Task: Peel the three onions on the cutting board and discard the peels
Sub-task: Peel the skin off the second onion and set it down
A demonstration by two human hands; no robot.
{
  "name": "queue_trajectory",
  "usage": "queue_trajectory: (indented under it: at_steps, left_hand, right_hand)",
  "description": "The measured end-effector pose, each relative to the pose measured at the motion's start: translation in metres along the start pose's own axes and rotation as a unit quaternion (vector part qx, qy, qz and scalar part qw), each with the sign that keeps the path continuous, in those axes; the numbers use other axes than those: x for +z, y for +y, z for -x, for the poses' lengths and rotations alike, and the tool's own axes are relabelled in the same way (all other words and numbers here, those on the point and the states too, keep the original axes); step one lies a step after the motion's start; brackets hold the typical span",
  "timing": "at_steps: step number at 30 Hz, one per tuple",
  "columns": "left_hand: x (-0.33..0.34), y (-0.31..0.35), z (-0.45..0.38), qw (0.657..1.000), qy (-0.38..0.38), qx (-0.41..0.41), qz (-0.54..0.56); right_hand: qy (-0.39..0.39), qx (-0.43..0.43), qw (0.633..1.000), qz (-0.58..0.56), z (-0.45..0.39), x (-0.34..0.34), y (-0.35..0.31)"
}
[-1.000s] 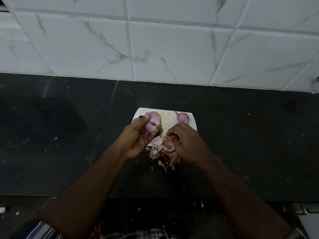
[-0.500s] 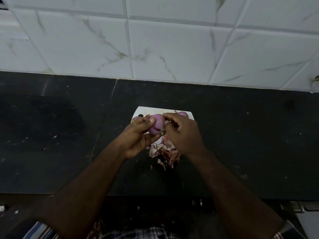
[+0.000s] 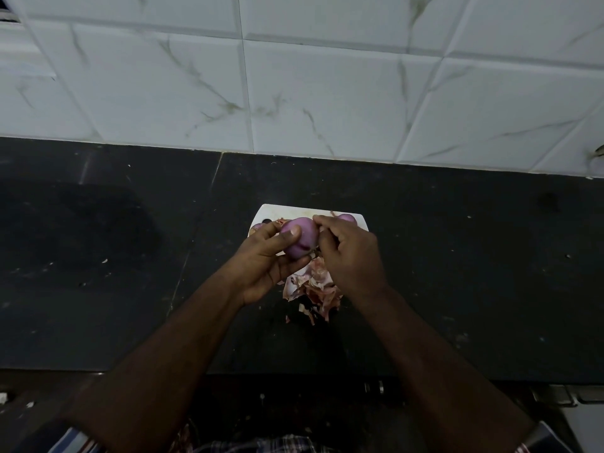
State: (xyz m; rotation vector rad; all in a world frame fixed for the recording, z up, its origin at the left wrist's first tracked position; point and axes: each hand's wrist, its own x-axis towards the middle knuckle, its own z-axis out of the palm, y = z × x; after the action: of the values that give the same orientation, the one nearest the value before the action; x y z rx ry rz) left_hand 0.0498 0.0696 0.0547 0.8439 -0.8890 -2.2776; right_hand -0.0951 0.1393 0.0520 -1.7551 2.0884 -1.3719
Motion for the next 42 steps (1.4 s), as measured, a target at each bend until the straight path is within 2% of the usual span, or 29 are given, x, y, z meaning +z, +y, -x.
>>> queue_trajectory:
  at_steps: [2,7,12,15,18,24,28,31,35,40,42]
  left_hand:
    - [0.001,0.001,0.0,1.0,0.002,0.004,-0.004]
    - [0.001,0.004,-0.002,1.0,-0.001,0.011,-0.016]
    - [0.0,0.003,-0.001,0.999,-0.004,0.013,-0.032]
    - [-0.001,0.003,0.0,0.999,0.0,0.013,-0.04]
    - [0.0,0.005,-0.001,0.999,0.003,0.024,-0.048]
    - [-0.001,0.008,-0.004,0.997,0.008,0.026,-0.069]
    - [-0.001,0.008,-0.004,0.996,0.006,0.024,-0.089]
    - [-0.002,0.008,-0.005,0.995,0.006,0.026,-0.092]
    - [-0.001,0.01,-0.009,0.995,0.012,0.038,-0.092]
    - [0.001,0.011,-0.012,0.993,0.021,0.05,-0.101]
    - [0.001,0.01,-0.013,0.993,0.019,0.05,-0.106]
  right_hand:
    - [-0.015,0.024,0.999,-0.03,-0.001,-0.004,0.0]
    - [-0.023,-0.033,0.999,0.017,-0.001,-0.004,0.0]
    - [-0.027,-0.027,0.999,0.026,-0.002,-0.005,-0.002]
    - [-0.032,0.012,0.999,0.011,-0.004,-0.005,0.0]
    - [-0.033,0.075,0.995,-0.063,-0.008,-0.005,0.002]
    - [-0.025,-0.002,1.0,-0.003,-0.007,-0.004,0.001]
    - [-0.021,-0.008,1.0,0.011,-0.008,-0.004,0.003]
    - [-0.025,0.027,0.999,-0.002,-0.009,-0.004,0.003]
    - [-0.011,0.103,0.99,-0.095,-0.012,-0.003,0.006]
    - [0.011,0.005,1.0,-0.002,-0.01,0.0,0.004]
    - [0.02,-0.004,1.0,0.008,-0.011,-0.001,0.005]
